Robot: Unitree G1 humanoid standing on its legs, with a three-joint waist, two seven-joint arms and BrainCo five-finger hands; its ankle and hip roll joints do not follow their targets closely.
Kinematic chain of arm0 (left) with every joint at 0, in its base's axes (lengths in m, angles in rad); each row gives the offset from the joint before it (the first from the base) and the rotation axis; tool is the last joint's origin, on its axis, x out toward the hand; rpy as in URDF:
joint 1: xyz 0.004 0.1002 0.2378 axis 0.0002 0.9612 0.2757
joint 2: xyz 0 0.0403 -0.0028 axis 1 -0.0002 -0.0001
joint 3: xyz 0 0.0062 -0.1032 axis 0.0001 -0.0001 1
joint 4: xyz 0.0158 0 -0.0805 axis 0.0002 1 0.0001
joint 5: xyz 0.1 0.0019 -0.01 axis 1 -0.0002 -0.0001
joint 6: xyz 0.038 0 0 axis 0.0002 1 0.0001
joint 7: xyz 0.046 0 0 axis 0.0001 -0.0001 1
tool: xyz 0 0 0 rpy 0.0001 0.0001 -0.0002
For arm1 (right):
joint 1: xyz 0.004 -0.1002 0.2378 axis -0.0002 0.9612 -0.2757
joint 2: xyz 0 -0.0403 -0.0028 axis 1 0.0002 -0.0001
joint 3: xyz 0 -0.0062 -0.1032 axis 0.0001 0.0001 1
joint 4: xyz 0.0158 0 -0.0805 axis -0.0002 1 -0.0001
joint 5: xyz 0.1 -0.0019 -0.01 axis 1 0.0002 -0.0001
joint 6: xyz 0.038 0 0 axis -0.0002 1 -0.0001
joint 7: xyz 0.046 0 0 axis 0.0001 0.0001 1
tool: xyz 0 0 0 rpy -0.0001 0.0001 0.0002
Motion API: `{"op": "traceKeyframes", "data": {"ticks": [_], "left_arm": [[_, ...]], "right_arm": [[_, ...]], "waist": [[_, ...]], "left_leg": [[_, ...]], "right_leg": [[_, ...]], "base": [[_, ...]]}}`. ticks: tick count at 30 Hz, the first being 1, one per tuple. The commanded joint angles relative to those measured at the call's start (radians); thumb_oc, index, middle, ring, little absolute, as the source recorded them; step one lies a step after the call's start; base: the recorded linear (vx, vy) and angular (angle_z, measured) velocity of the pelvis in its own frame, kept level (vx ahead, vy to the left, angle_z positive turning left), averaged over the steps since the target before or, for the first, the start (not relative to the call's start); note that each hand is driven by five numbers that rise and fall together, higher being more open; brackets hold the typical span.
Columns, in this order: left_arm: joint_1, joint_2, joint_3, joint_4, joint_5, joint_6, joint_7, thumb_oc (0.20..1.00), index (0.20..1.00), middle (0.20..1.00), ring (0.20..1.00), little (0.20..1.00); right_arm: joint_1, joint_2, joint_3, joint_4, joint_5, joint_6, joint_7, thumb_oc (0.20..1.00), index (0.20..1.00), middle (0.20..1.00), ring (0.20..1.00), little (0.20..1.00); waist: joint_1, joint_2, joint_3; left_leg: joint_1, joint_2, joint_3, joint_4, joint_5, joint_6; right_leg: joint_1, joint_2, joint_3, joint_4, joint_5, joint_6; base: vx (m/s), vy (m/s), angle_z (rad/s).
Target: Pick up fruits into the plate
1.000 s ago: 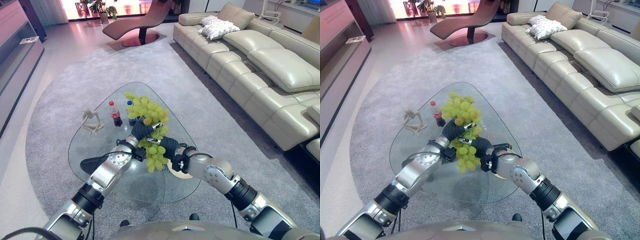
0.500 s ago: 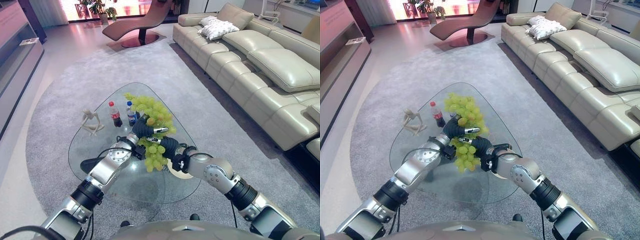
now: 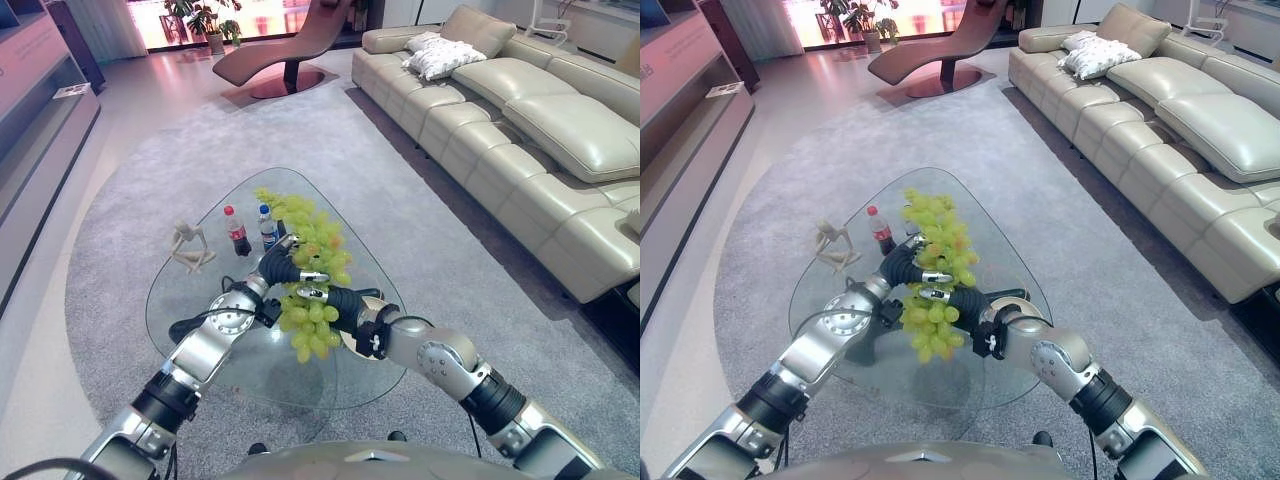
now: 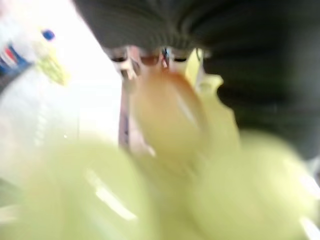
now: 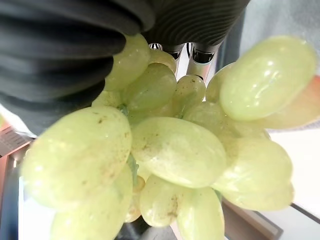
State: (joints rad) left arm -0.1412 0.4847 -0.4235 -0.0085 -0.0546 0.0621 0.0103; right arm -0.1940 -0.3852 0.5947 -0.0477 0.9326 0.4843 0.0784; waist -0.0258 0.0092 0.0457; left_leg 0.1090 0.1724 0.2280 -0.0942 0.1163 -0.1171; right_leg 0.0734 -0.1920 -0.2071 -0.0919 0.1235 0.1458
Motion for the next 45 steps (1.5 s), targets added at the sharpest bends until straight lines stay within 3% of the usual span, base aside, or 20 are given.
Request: {"op": "traceKeyframes", "data": {"ticks": [1, 3, 8, 17, 25, 29, 31, 34, 37, 45], "left_arm": [[-0.04, 0.099, 0.076, 0.069, 0.156, -0.053, 0.065, 1.0, 1.0, 1.0, 1.0, 1.0], [-0.029, 0.133, 0.09, 0.114, 0.222, -0.044, 0.104, 1.0, 1.0, 1.0, 1.0, 1.0], [-0.009, 0.137, 0.147, 0.208, 0.164, -0.066, 0.191, 1.0, 1.0, 1.0, 1.0, 1.0], [0.037, 0.084, 0.213, 0.253, 0.05, -0.109, 0.179, 1.0, 1.0, 1.0, 1.0, 1.0], [0.036, 0.034, 0.177, 0.375, 0.014, -0.076, 0.191, 1.0, 1.0, 1.0, 1.0, 1.0], [-0.006, 0.01, 0.134, 0.522, -0.002, -0.044, 0.226, 1.0, 1.0, 1.0, 1.0, 1.0], [-0.021, -0.016, 0.129, 0.627, 0.01, -0.031, 0.231, 1.0, 1.0, 1.0, 1.0, 1.0], [-0.038, -0.037, 0.118, 0.757, 0.052, -0.045, 0.219, 1.0, 1.0, 1.0, 1.0, 1.0], [-0.049, -0.054, 0.103, 0.902, 0.066, -0.073, 0.191, 1.0, 1.0, 1.0, 1.0, 1.0], [-0.045, -0.077, 0.099, 1.079, 0.033, -0.101, 0.202, 1.0, 1.0, 1.0, 1.0, 1.0]], "right_arm": [[-0.041, 0.011, -0.121, -0.133, -0.028, -0.061, 0.081, 0.2, 0.2, 0.2, 0.2, 0.2], [-0.028, -0.007, -0.156, -0.108, -0.054, -0.07, 0.091, 0.2, 0.2, 0.2, 0.2, 0.2], [-0.012, -0.039, -0.237, -0.019, -0.092, -0.112, 0.105, 0.2, 0.2, 0.2, 0.2, 0.2], [0.026, -0.051, -0.329, 0.068, -0.15, -0.14, 0.142, 0.2, 0.2, 0.2, 0.2, 0.2], [-0.02, -0.072, -0.322, 0.217, -0.331, -0.15, 0.135, 0.2, 0.2, 0.2, 0.2, 0.2], [-0.145, -0.115, -0.295, 0.405, -0.476, -0.166, 0.093, 0.2, 0.2, 0.2, 0.2, 0.2], [-0.222, -0.152, -0.261, 0.522, -0.562, -0.206, 0.08, 0.2, 0.2, 0.2, 0.2, 0.2], [-0.321, -0.18, -0.228, 0.647, -0.649, -0.224, 0.049, 0.2, 0.2, 0.2, 0.2, 0.2], [-0.441, -0.235, -0.222, 0.828, -0.738, -0.277, 0.041, 0.2, 0.2, 0.2, 0.2, 0.2], [-0.653, -0.299, -0.167, 1.051, -0.894, -0.314, -0.049, 0.2, 0.2, 0.2, 0.2, 0.2]], "waist": [[0.005, -0.018, 0.043], [0.004, -0.016, 0.047], [0.007, -0.017, 0.062], [0.015, -0.027, 0.075], [0.035, -0.03, 0.108], [0.057, -0.029, 0.171], [0.075, -0.029, 0.205], [0.093, -0.027, 0.242], [0.12, -0.005, 0.296], [0.17, 0.05, 0.411]], "left_leg": [[0.017, 0.007, 0.006, 0.026, -0.06, 0.015], [0.014, 0.006, 0.003, 0.026, -0.059, 0.014], [0.005, 0.003, -0.007, 0.027, -0.06, 0.014], [0.003, -0.001, -0.021, 0.027, -0.068, 0.016], [-0.044, -0.008, -0.047, 0.051, -0.071, 0.019], [-0.102, -0.022, -0.072, 0.062, -0.07, 0.024], [-0.129, -0.034, -0.089, 0.059, -0.066, 0.028], [-0.161, -0.042, -0.102, 0.053, -0.056, 0.033], [-0.215, -0.059, -0.126, 0.076, -0.054, 0.041], [-0.352, -0.112, -0.175, 0.188, -0.06, 0.051]], "right_leg": [[0.04, -0.014, -0.027, 0.035, -0.055, -0.005], [0.038, -0.014, -0.028, 0.035, -0.056, -0.005], [0.034, -0.015, -0.033, 0.038, -0.061, -0.008], [0.042, -0.01, -0.039, 0.034, -0.066, -0.012], [0.005, -0.009, -0.037, 0.057, -0.074, -0.018], [-0.042, -0.008, -0.041, 0.074, -0.078, -0.023], [-0.064, -0.005, -0.041, 0.081, -0.079, -0.026], [-0.094, 0.0, -0.044, 0.099, -0.085, -0.029], [-0.144, 0.008, -0.048, 0.145, -0.103, -0.041], [-0.243, 0.018, -0.064, 0.235, -0.13, -0.071]], "base": [[0.0, 0.0, 0.0], [-0.01, 0.017, 0.01], [-0.01, 0.01, 0.01], [0.0, -0.002, 0.02], [-0.03, -0.006, 0.01], [-0.17, -0.011, 0.09], [-0.12, -0.024, 0.17], [-0.11, -0.028, 0.13], [-0.11, -0.002, 0.14], [-0.07, 0.013, 0.15]]}}
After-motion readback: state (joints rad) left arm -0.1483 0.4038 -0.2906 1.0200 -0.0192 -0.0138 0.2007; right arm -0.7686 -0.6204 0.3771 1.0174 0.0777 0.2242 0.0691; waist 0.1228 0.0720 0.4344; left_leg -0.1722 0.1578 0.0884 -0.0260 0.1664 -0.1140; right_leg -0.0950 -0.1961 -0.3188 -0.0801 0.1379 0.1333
